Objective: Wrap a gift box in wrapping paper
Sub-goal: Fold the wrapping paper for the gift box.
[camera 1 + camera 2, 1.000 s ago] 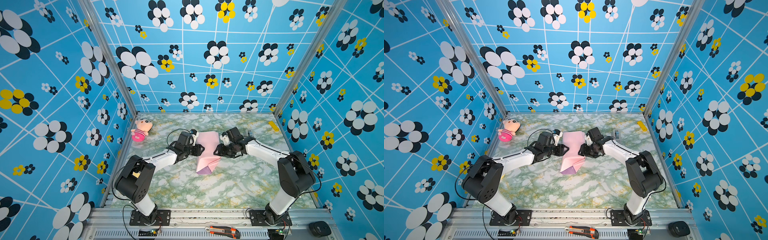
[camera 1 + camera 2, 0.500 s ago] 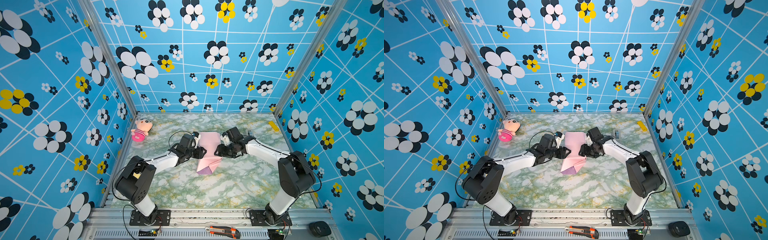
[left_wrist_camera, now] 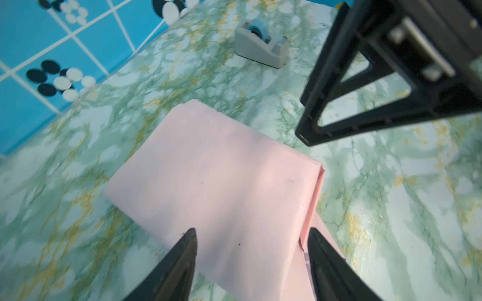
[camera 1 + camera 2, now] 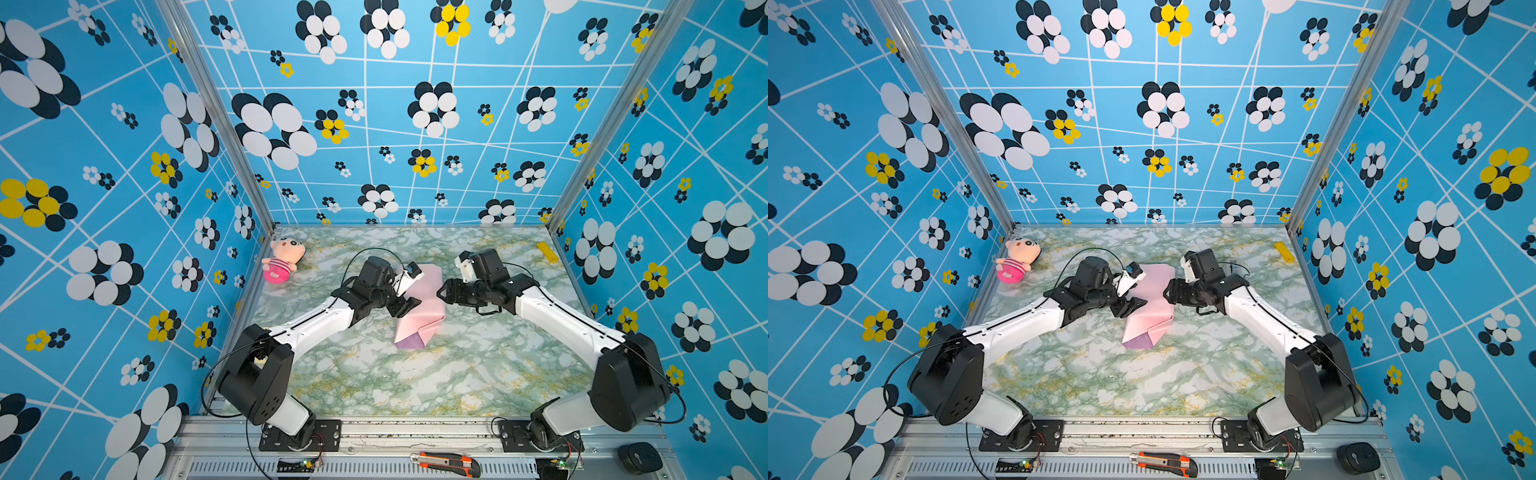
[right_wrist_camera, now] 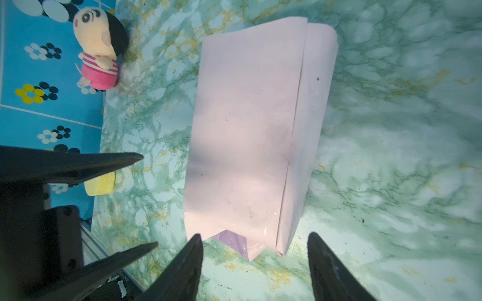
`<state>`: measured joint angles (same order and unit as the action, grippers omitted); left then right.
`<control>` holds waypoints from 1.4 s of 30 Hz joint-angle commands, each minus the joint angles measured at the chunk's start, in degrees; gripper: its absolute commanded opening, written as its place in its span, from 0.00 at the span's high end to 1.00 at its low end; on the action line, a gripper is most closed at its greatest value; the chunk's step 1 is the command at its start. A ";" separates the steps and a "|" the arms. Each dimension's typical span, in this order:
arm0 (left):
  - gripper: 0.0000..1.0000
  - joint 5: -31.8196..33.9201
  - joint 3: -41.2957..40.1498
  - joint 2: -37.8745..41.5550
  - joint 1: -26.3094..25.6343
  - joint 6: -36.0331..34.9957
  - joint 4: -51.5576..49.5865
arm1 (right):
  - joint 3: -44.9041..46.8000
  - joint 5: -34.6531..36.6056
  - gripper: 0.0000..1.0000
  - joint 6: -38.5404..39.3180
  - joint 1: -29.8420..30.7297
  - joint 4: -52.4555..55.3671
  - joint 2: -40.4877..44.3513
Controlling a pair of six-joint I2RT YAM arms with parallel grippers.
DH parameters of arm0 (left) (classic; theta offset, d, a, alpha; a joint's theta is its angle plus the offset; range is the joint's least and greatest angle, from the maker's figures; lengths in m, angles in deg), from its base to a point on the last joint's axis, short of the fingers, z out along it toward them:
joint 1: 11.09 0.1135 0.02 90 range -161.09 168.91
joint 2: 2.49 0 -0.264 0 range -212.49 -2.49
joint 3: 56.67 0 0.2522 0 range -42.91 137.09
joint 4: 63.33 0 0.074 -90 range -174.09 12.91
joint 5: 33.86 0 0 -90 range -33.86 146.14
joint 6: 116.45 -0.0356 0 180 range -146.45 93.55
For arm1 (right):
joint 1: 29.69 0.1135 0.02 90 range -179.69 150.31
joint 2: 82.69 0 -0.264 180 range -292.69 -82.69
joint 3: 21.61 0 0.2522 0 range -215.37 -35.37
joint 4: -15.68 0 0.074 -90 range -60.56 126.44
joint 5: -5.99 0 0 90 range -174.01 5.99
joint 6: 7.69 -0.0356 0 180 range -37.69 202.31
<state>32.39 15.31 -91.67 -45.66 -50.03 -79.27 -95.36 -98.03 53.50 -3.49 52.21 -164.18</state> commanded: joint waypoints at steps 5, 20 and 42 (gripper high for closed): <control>0.29 -1.01 5.42 -8.09 -3.41 -19.76 -7.33 | 19.78 -4.69 0.53 -15.49 -0.37 -16.96 9.48; 0.48 5.60 4.64 -12.49 -5.05 -23.93 -5.39 | 34.48 -1.42 0.75 -37.16 5.39 -44.67 3.11; 0.53 5.73 3.48 -13.16 -5.94 -22.04 -3.45 | 35.16 1.75 0.89 -49.16 9.44 -59.51 -11.34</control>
<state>38.16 19.79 -103.30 -50.99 -72.95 -82.63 -60.32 -97.13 5.10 5.56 -5.19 -174.56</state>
